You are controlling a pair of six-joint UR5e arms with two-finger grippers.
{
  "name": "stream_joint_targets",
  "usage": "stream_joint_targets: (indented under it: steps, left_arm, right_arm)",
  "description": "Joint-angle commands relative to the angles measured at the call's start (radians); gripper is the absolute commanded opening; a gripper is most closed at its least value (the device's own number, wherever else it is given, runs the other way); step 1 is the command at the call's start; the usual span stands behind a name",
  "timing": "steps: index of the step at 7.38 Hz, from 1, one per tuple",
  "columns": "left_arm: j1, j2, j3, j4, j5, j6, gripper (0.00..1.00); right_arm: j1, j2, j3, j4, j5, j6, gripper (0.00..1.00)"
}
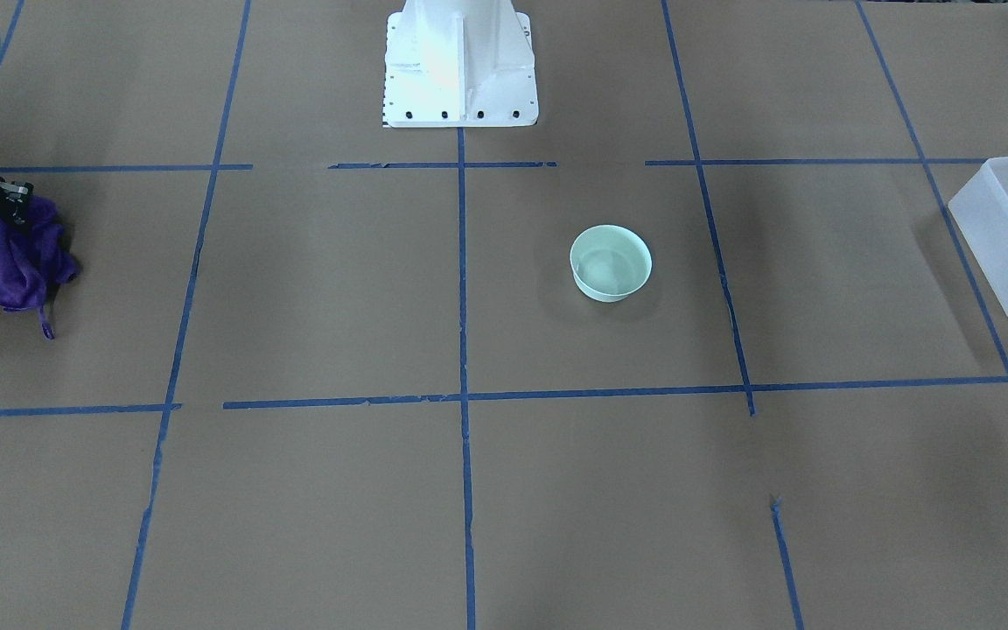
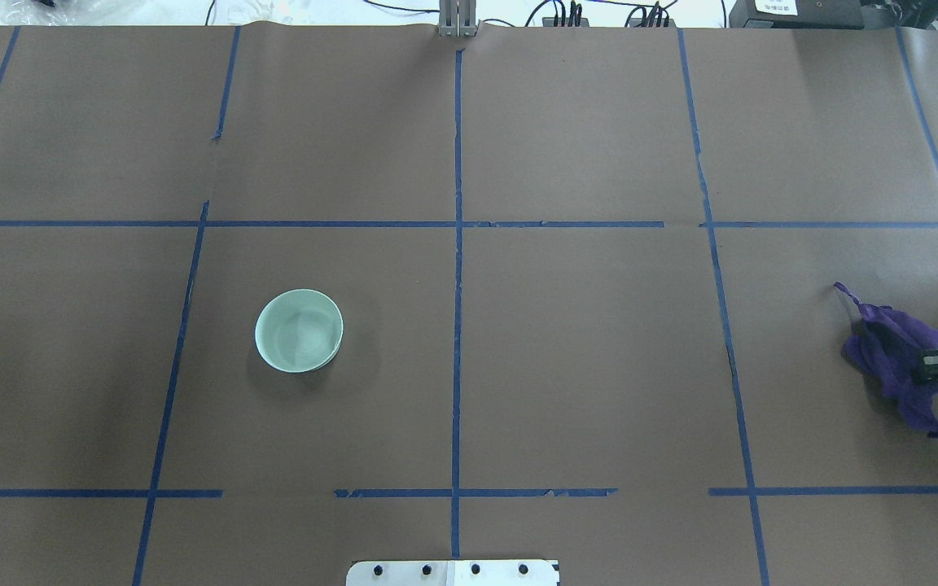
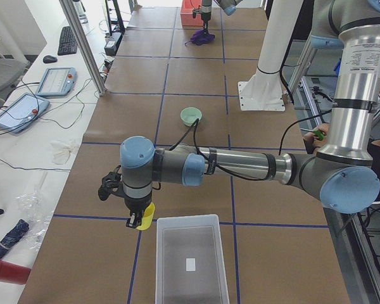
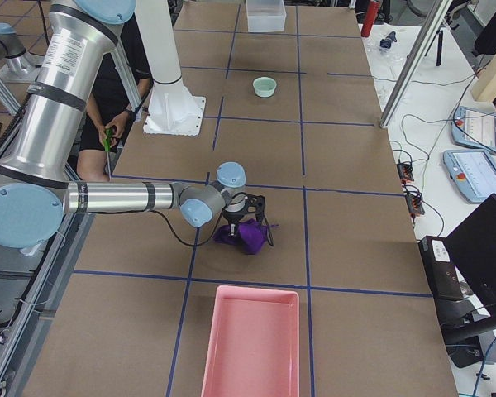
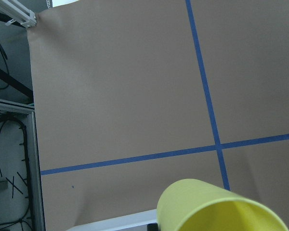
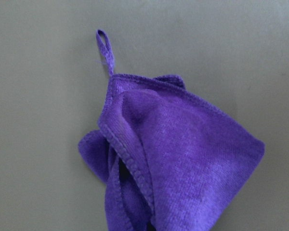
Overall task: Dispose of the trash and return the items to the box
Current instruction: 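Carry the yellow cup toward the clear bin while the right gripper grasps the purple cloth, then lower the cup into the clear bin while the right gripper carries the cloth away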
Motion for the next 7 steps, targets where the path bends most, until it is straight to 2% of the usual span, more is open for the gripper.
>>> stream_joint_targets:
  steps: [1, 2, 3, 5, 6, 7]
  left_arm:
    - [0.0, 0.05, 0.053, -0.068, -0.003, -0.005, 0.0]
    - [0.0, 0.092, 0.054, -0.105, -0.003, -0.007, 0.0]
    - [0.008, 0.145, 0.055, -0.165, -0.024, -0.017, 0.0]
    - [0.091, 0.184, 0.099, -0.234, -0.136, -0.037, 0.0]
    - [0.145, 0.186, 0.134, -0.268, -0.171, -0.042, 0.0]
    - [0.17, 0.186, 0.174, -0.31, -0.182, -0.045, 0.0]
  right_arm:
    - [0.128, -0.015, 0.075, -0.007, 0.095, -0.01, 0.0]
    - [0.196, -0.013, 0.114, -0.036, 0.117, -0.027, 0.0]
    - [0.269, -0.003, 0.173, -0.153, 0.118, -0.126, 0.0]
    - [0.464, 0.075, 0.25, -0.473, 0.118, -0.472, 0.0]
    - [0.567, 0.135, 0.26, -0.615, 0.118, -0.627, 0.0]
    - [0.63, 0.174, 0.258, -0.701, 0.116, -0.735, 0.0]
